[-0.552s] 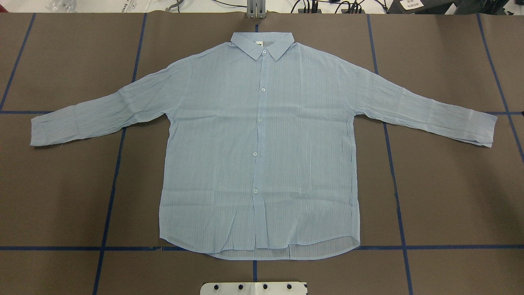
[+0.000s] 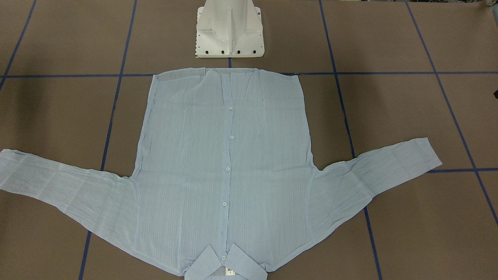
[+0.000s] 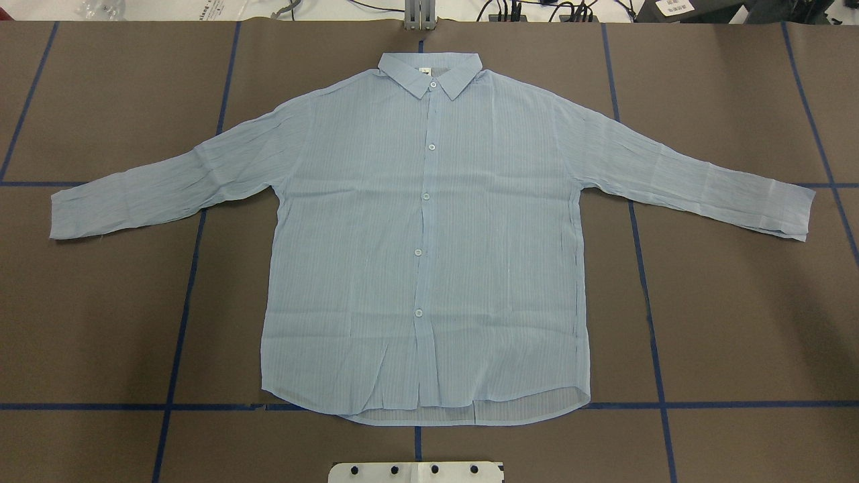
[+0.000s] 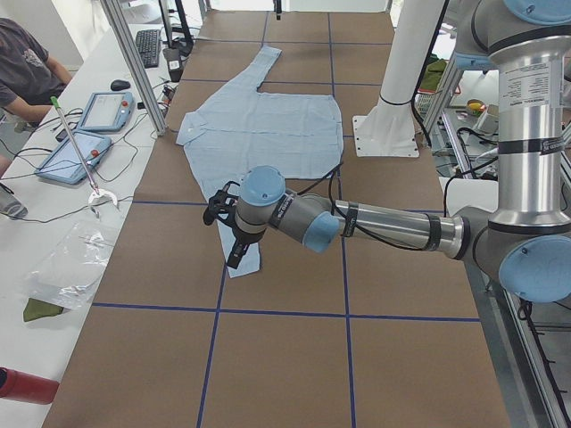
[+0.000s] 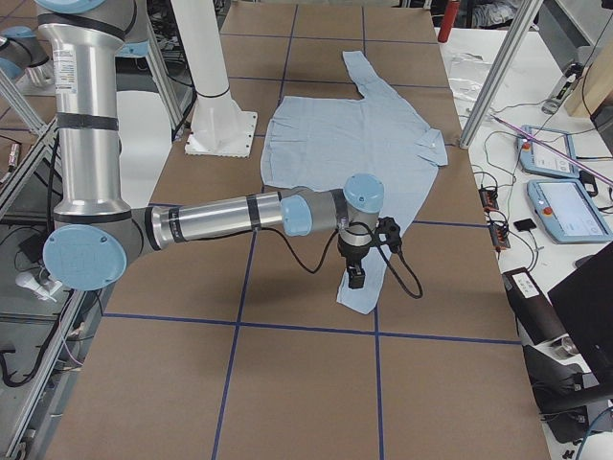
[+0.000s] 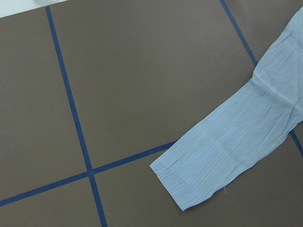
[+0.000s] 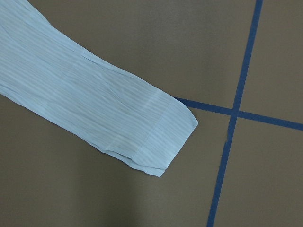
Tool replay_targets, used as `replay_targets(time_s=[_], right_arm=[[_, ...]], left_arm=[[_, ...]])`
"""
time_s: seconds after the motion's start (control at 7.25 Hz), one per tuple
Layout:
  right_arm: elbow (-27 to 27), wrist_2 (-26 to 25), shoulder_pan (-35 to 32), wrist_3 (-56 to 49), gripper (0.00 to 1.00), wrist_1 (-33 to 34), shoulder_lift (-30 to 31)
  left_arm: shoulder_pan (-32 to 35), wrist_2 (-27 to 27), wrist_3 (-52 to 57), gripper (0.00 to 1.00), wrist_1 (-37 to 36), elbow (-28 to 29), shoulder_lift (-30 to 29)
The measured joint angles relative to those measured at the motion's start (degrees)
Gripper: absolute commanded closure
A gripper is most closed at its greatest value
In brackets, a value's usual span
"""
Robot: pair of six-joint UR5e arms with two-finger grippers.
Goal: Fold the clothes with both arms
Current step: 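Move the right gripper toward the sleeve cuff nearest it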
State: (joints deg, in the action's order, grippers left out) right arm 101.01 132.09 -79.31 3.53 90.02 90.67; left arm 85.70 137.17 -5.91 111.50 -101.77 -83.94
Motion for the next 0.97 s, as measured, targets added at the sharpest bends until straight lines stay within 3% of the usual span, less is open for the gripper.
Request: replay_targets(time_s=[0.55, 0.97], right_arm=[[-3.3, 2.7, 0.7, 0.7, 0.0, -1.2, -0.1], [-12.9, 0.9, 4.6, 3.6, 0.01, -10.4, -4.2]], left_arm=[[0.0, 0.0, 0.1, 0.0, 0.2, 2.6, 0.1], [0.0, 0.5, 0.3, 0.0, 0.3, 4.2, 0.0]])
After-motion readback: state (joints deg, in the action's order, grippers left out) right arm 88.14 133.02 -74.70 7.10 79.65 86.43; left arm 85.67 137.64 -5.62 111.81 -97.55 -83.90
